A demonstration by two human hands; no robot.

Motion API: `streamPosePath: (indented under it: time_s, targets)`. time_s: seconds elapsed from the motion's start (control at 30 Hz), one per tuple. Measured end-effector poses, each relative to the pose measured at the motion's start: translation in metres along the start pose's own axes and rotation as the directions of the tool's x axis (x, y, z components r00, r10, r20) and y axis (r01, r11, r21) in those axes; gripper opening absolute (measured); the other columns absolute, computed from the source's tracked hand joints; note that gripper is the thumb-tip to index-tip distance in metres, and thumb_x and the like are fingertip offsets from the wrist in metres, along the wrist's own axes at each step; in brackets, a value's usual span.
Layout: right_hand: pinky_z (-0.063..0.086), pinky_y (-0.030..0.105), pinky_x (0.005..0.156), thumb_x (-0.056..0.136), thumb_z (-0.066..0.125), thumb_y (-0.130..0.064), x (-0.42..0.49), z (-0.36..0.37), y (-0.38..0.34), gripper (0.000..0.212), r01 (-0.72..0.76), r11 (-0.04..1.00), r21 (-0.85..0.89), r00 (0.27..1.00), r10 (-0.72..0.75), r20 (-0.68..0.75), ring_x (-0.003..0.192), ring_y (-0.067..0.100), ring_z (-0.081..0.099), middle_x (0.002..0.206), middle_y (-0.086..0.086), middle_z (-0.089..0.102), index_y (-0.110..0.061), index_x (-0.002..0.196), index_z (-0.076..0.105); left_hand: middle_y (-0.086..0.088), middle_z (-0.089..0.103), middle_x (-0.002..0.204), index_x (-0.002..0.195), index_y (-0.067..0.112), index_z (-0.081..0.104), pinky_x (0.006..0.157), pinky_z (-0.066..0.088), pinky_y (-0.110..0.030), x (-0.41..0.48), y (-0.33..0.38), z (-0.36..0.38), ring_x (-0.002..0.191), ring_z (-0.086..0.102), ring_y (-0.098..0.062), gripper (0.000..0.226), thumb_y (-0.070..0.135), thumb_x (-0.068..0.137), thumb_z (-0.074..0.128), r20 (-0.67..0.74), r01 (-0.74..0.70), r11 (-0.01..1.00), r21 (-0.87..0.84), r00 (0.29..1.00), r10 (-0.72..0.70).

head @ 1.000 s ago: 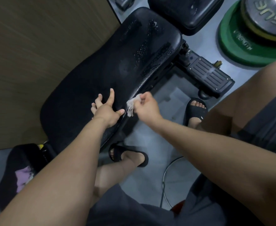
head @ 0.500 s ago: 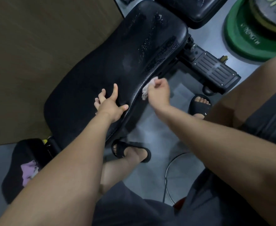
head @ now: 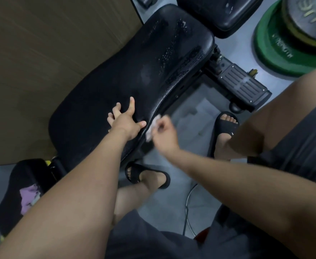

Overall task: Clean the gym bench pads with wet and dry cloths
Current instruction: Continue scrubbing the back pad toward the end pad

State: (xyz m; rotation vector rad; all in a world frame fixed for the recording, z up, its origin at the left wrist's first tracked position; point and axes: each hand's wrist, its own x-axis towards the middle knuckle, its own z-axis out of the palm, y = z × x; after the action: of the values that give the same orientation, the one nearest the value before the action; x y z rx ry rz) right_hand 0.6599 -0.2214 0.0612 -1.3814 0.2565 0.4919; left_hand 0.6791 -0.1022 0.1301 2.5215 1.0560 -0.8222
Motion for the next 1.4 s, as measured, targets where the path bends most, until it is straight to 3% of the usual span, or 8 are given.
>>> streamPosePath:
  time_s: [0.13,0.27,0.37,0.57,0.9,1.07,1.23,1.4]
  targets:
    - [0.049,0.027,0.055,0.089,0.044,0.011,-0.022,-0.003,-0.002,0.034,-0.056,0.989,-0.136,0.979,0.081,0.187,0.049,0.016,0.059,0.062,0.024,0.062,-0.019,0.076,0.036,0.002,-0.012,0.168,0.152,0.062,-0.002,0.122,0.018,-0.059,-0.001,0.000,-0.001,0.153,-0.006,-0.037,0.091,0.048,0.094,0.066,0.010,0.004,1.000,-0.012,1.000,-0.004]
    - [0.046,0.029,0.044,0.107,0.046,-0.012,0.066,-0.033,-0.043,0.023,0.092,0.995,-0.041,0.974,-0.098,-0.205,0.043,0.027,0.059,0.060,0.028,0.061,-0.009,0.084,0.043,0.004,-0.014,0.167,0.152,0.062,-0.002,0.122,0.017,-0.059,0.001,-0.001,0.002,0.153,-0.006,-0.037,0.090,0.048,0.095,0.066,0.007,0.003,1.000,-0.016,1.000,-0.003]
    - [0.046,0.021,0.047,0.105,0.049,-0.006,0.091,-0.049,-0.058,0.015,0.103,0.994,-0.031,0.928,-0.107,-0.358,0.043,0.008,0.057,0.059,0.012,0.059,-0.007,0.090,0.043,0.005,-0.015,0.167,0.151,0.063,-0.005,0.121,0.021,-0.059,0.002,-0.001,0.001,0.152,-0.006,-0.037,0.090,0.048,0.096,0.065,0.025,0.014,1.000,0.002,1.000,-0.014]
    - [0.050,0.028,0.065,0.088,0.059,-0.006,0.043,-0.029,-0.023,0.026,0.013,0.971,-0.237,1.000,-0.013,0.001,0.057,0.007,0.058,0.061,-0.010,0.060,-0.023,0.075,0.043,-0.002,-0.011,0.167,0.156,0.053,-0.007,0.122,0.025,-0.049,-0.005,0.012,-0.009,0.152,0.002,-0.041,0.097,0.044,0.095,0.067,0.029,0.028,0.999,0.037,0.999,-0.029]
    - [0.030,0.008,0.039,0.098,0.046,-0.009,0.131,-0.118,-0.139,0.009,-0.055,0.934,-0.352,0.976,-0.025,-0.218,0.058,0.009,0.049,0.070,-0.006,0.051,-0.017,0.095,0.045,-0.008,-0.012,0.169,0.161,0.042,-0.003,0.124,0.020,-0.054,0.004,0.066,-0.030,0.152,0.007,-0.049,0.099,0.062,0.090,0.064,-0.002,-0.013,1.000,0.014,1.000,0.013]
    - [0.039,0.013,0.052,0.103,0.051,-0.020,0.140,-0.120,-0.134,0.010,-0.001,0.971,-0.239,0.926,-0.090,-0.368,0.058,0.002,0.051,0.071,-0.010,0.053,-0.016,0.095,0.047,-0.023,-0.021,0.165,0.158,0.041,-0.017,0.123,0.010,-0.059,0.016,0.081,-0.017,0.149,0.002,-0.059,0.096,0.062,0.096,0.053,0.078,0.041,0.993,0.107,0.996,-0.050]
    - [0.045,0.017,0.052,0.090,0.047,0.000,0.117,-0.098,-0.097,0.026,-0.028,0.969,-0.244,0.991,-0.005,-0.137,0.055,0.010,0.061,0.064,-0.005,0.060,-0.021,0.076,0.038,-0.022,-0.022,0.164,0.158,0.043,-0.016,0.122,0.013,-0.057,0.017,0.082,-0.015,0.149,0.001,-0.057,0.095,0.055,0.098,0.056,0.075,0.036,0.994,0.099,0.996,-0.043]
    - [0.032,0.009,0.042,0.092,0.040,0.007,0.149,-0.134,-0.139,0.019,-0.047,0.963,-0.267,0.978,-0.011,-0.210,0.037,-0.008,0.048,0.059,-0.003,0.047,-0.011,0.088,0.041,-0.020,-0.024,0.164,0.157,0.043,-0.018,0.121,0.017,-0.056,0.018,0.086,-0.014,0.149,-0.003,-0.057,0.094,0.051,0.100,0.056,0.076,0.043,0.995,0.091,0.996,-0.050]
